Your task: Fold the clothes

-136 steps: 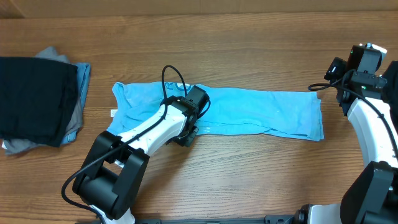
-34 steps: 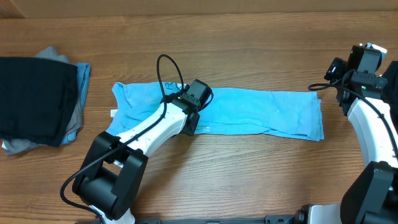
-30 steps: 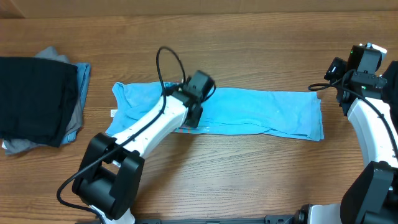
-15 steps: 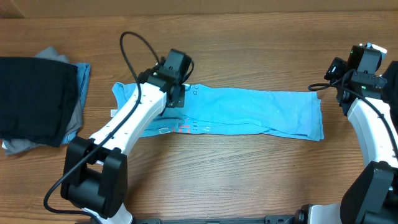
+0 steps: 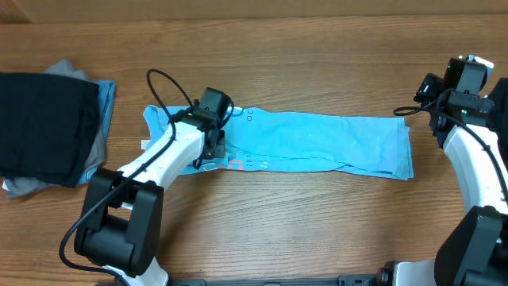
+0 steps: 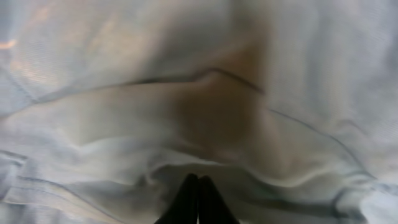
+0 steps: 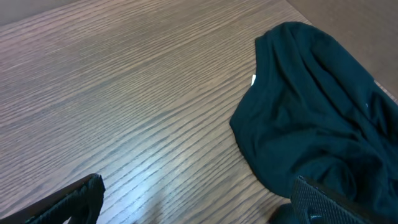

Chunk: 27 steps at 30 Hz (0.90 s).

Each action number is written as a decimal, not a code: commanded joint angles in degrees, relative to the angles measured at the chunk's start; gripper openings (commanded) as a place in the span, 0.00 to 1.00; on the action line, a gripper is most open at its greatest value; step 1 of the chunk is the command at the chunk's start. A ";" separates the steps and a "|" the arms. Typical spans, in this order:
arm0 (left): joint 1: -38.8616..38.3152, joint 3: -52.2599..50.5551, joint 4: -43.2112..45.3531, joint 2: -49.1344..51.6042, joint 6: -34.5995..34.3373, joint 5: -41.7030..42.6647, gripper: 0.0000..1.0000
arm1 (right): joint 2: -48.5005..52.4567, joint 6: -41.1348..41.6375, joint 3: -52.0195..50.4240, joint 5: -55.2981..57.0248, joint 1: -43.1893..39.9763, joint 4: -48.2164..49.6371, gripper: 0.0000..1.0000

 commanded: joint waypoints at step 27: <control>1.66 9.14 -10.84 4.17 11.10 27.76 0.04 | -0.35 -0.17 0.35 0.17 0.02 0.33 1.00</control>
